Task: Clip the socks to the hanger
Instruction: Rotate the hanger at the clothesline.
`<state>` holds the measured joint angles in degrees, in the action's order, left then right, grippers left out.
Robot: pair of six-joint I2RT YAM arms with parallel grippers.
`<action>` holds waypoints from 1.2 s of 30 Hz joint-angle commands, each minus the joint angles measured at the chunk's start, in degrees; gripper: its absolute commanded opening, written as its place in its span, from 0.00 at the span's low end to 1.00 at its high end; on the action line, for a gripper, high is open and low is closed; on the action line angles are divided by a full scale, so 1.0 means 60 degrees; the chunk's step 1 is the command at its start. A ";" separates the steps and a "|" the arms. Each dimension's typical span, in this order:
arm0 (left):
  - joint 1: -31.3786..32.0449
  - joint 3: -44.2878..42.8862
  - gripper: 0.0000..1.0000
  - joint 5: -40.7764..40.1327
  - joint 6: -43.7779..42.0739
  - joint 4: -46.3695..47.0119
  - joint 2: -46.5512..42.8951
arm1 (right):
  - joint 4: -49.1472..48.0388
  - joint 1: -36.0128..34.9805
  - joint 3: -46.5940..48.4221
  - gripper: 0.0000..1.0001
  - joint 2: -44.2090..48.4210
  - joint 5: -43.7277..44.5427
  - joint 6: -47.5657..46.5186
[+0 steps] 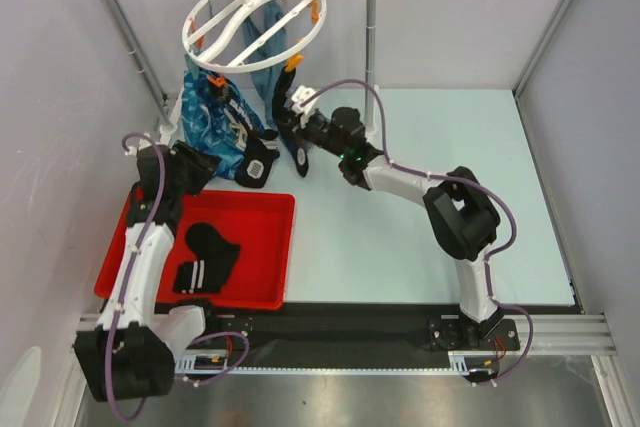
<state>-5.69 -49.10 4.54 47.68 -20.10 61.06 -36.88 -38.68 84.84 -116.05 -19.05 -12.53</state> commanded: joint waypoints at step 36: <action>0.1593 -0.0561 0.45 -0.1269 -0.1575 0.2455 0.2069 | 0.1092 -0.2167 0.2736 0.28 -0.0831 0.0611 0.2866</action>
<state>3.64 -49.39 0.71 39.18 -5.67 73.08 -31.77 -51.35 99.61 -123.22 -14.48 3.44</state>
